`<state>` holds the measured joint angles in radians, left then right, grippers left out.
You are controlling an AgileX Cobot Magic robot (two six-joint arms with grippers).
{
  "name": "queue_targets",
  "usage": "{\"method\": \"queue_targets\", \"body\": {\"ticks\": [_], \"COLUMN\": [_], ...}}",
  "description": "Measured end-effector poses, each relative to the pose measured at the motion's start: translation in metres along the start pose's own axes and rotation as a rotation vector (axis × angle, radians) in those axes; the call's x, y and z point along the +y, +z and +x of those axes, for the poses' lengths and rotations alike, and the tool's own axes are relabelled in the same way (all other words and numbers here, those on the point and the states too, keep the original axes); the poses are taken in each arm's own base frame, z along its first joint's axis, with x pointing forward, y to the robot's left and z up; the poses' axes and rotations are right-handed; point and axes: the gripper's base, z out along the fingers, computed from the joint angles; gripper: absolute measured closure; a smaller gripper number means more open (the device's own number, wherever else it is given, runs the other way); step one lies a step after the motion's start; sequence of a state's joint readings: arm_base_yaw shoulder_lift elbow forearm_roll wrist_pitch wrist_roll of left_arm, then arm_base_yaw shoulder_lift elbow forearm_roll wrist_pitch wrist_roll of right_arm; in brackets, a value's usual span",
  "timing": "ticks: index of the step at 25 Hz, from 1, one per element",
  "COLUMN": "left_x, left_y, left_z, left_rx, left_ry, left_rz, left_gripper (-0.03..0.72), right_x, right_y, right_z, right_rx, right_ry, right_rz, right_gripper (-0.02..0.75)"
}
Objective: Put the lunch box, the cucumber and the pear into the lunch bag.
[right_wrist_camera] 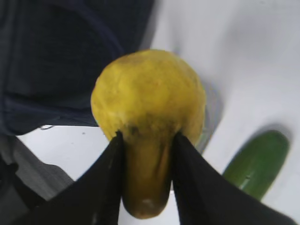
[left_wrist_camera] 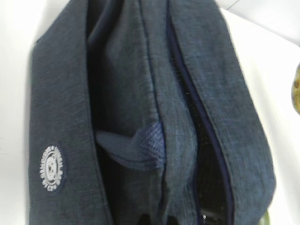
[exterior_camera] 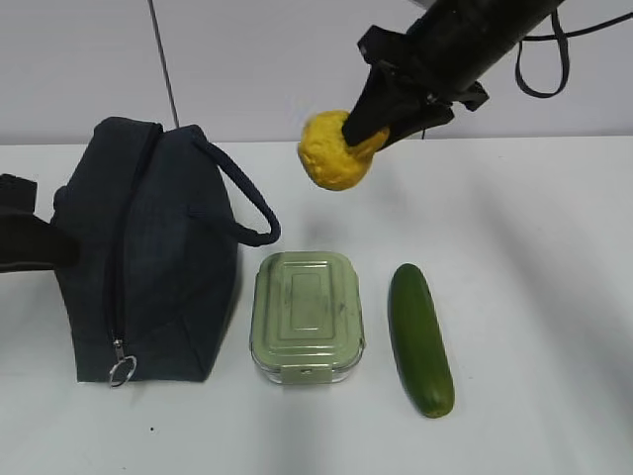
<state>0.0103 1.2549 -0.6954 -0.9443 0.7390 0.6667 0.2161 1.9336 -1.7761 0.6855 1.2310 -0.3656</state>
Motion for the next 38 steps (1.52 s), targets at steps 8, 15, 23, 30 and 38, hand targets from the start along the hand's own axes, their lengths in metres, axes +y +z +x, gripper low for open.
{"method": "queue_targets", "body": {"ticks": [8, 15, 23, 30, 38], "left_x": [-0.021, -0.029, -0.031, -0.032, -0.036], "left_y": [0.016, 0.035, 0.035, 0.034, 0.026], "left_z": [0.002, 0.007, 0.007, 0.009, 0.01], "left_rx": [0.009, 0.051, 0.055, 0.072, 0.066], "left_ry": [-0.03, -0.018, -0.01, -0.001, 0.064], "left_rz": [0.09, 0.108, 0.123, 0.14, 0.131], "left_gripper": [0.7, 0.7, 0.7, 0.7, 0.701], "right_x": [0.031, 0.073, 0.073, 0.038, 0.02], "right_y": [-0.002, 0.022, 0.068, 0.12, 0.133], "right_z": [-0.012, -0.014, -0.024, -0.025, -0.018], "right_rx": [-0.137, -0.185, -0.247, -0.242, -0.173], "right_ry": [-0.07, -0.2, -0.128, -0.047, -0.17], "right_rz": [-0.294, -0.377, -0.387, -0.362, -0.19], "right_gripper": [0.487, 0.487, 0.487, 0.487, 0.487]}}
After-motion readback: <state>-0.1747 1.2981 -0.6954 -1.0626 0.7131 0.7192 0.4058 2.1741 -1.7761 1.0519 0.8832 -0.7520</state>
